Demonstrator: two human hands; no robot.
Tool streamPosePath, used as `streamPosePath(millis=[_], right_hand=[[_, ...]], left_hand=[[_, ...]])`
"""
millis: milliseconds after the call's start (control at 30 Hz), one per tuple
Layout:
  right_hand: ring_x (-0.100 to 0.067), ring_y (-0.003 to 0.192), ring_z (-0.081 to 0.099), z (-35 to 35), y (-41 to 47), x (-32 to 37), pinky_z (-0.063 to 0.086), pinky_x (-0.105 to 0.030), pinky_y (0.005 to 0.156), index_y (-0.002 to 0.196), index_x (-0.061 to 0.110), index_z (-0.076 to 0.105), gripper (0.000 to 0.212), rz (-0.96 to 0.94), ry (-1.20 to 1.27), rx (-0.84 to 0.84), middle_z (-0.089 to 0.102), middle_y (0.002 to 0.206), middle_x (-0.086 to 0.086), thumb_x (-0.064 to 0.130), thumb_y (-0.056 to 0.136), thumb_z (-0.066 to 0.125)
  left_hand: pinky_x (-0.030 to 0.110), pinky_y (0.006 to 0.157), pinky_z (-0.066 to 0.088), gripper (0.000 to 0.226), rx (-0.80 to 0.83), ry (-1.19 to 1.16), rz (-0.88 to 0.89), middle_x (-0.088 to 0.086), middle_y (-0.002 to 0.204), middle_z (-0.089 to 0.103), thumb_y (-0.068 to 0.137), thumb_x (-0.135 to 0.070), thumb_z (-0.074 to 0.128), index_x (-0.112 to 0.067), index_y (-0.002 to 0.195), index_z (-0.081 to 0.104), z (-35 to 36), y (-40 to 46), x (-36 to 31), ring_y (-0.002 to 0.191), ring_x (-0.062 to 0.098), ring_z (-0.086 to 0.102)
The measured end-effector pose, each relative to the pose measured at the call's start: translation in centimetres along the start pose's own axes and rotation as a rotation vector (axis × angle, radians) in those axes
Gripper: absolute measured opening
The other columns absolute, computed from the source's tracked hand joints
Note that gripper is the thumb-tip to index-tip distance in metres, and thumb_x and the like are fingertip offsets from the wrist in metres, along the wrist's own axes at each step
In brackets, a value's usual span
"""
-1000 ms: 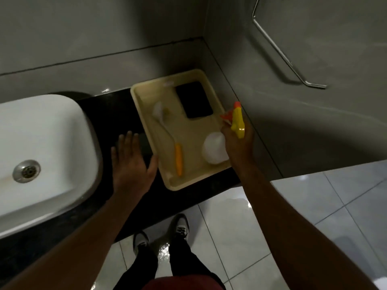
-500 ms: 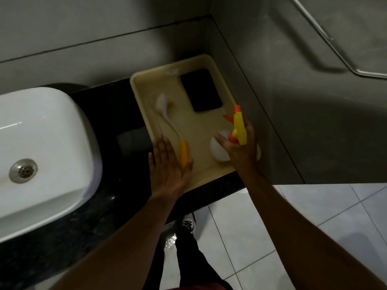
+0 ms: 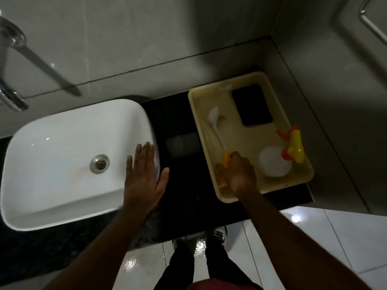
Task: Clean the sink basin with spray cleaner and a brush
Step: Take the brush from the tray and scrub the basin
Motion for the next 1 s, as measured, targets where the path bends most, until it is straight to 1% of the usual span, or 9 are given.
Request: streamPosePath(millis=[167, 333, 433, 533, 600, 700, 800, 900, 1000], right_hand=[[-0.028, 0.082, 0.064, 0.8, 1.4, 0.1, 0.053, -0.036, 0.069, 0.098, 0.014, 0.058, 0.037, 0.007, 0.015, -0.003, 0.063, 0.092, -0.004, 0.042, 0.08, 0.073], [-0.026, 0.059, 0.064, -1.1, 0.2, 0.0, 0.048, -0.027, 0.048, 0.076, 0.006, 0.062, 0.027, 0.083, 0.338, -0.034, 0.063, 0.069, -0.006, 0.031, 0.08, 0.071], [-0.03, 0.051, 0.062, -2.3, -1.6, 0.3, 0.047, -0.029, 0.043, 0.088, 0.005, 0.057, 0.015, 0.147, 0.485, 0.079, 0.062, 0.077, -0.014, 0.014, 0.079, 0.065], [-0.023, 0.045, 0.047, -2.7, -4.8, 1.3, 0.037, -0.027, 0.04, 0.089, 0.009, 0.048, 0.014, 0.131, 0.64, 0.165, 0.05, 0.07, -0.015, 0.005, 0.081, 0.058], [-0.017, 0.039, 0.037, -3.0, -7.1, 2.5, 0.032, -0.024, 0.04, 0.086, 0.015, 0.046, 0.013, 0.09, 0.728, 0.192, 0.043, 0.061, -0.009, 0.014, 0.091, 0.058], [-0.014, 0.035, 0.03, -2.9, -10.5, 6.4, 0.028, -0.02, 0.039, 0.081, 0.016, 0.043, 0.029, -0.058, 0.754, 0.288, 0.036, 0.051, 0.0, 0.035, 0.098, 0.056], [-0.01, 0.033, 0.031, -1.6, -13.4, 10.9, 0.029, -0.018, 0.035, 0.078, 0.014, 0.042, 0.038, -0.21, 0.697, 0.388, 0.036, 0.047, 0.005, 0.044, 0.098, 0.054], [-0.011, 0.037, 0.037, 1.0, -15.1, 14.2, 0.033, -0.022, 0.038, 0.074, 0.015, 0.049, 0.038, -0.332, 0.553, 0.403, 0.041, 0.05, 0.003, 0.046, 0.095, 0.056], [-0.01, 0.045, 0.044, 3.8, -15.8, 16.6, 0.036, -0.029, 0.05, 0.068, 0.016, 0.049, 0.04, -0.438, 0.259, 0.334, 0.046, 0.054, 0.006, 0.044, 0.096, 0.056]], left_hand=[[0.049, 0.127, 0.008, 0.086, 0.176, 0.05, -0.001, 0.011, 0.172, 0.0, 0.101, -0.064, 0.016, -0.008, 0.162, -0.003, 3.4, 0.1, 1.2, 0.159, 0.023, -0.003], [0.048, 0.127, 0.007, 0.09, 0.235, 0.021, -0.037, 0.008, 0.171, -0.005, 0.096, -0.069, 0.013, -0.009, 0.161, -0.007, 3.7, 0.5, 1.4, 0.158, 0.021, -0.007], [0.05, 0.127, 0.005, 0.091, 0.222, -0.007, -0.032, 0.008, 0.171, -0.009, 0.096, -0.068, 0.018, -0.009, 0.16, -0.01, 2.6, 0.6, 1.1, 0.158, 0.023, -0.008], [0.054, 0.126, 0.013, 0.088, 0.092, -0.084, -0.051, 0.013, 0.17, 0.007, 0.098, -0.06, 0.031, -0.003, 0.16, 0.003, -0.1, -0.2, 1.3, 0.158, 0.028, 0.004], [0.054, 0.125, 0.017, 0.085, -0.025, -0.188, -0.137, 0.015, 0.168, 0.018, 0.098, -0.054, 0.041, -0.003, 0.16, 0.012, -2.0, -1.9, 3.1, 0.157, 0.029, 0.012], [0.059, 0.122, 0.019, 0.079, -0.149, -0.232, -0.332, 0.016, 0.166, 0.026, 0.096, -0.05, 0.046, -0.006, 0.158, 0.026, -4.5, -6.3, 9.0, 0.156, 0.032, 0.018], [0.066, 0.118, 0.023, 0.077, -0.128, -0.117, -0.566, 0.017, 0.164, 0.03, 0.094, -0.056, 0.043, -0.008, 0.153, 0.038, -6.2, -10.7, 17.1, 0.154, 0.038, 0.022], [0.063, 0.12, 0.019, 0.081, -0.074, 0.002, -0.772, 0.016, 0.166, 0.025, 0.092, -0.061, 0.036, -0.009, 0.154, 0.036, -7.4, -13.8, 24.6, 0.155, 0.037, 0.018], [0.063, 0.119, 0.02, 0.079, -0.116, -0.01, -0.964, 0.017, 0.167, 0.023, 0.095, -0.055, 0.046, -0.008, 0.156, 0.03, -7.8, -14.9, 30.6, 0.155, 0.036, 0.017]])
Point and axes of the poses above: each hand's wrist, its own y-axis towards the middle knuckle, its own z-axis out of the palm, x = y × z, the point moved 6 cm from there along y, towards the middle knuckle
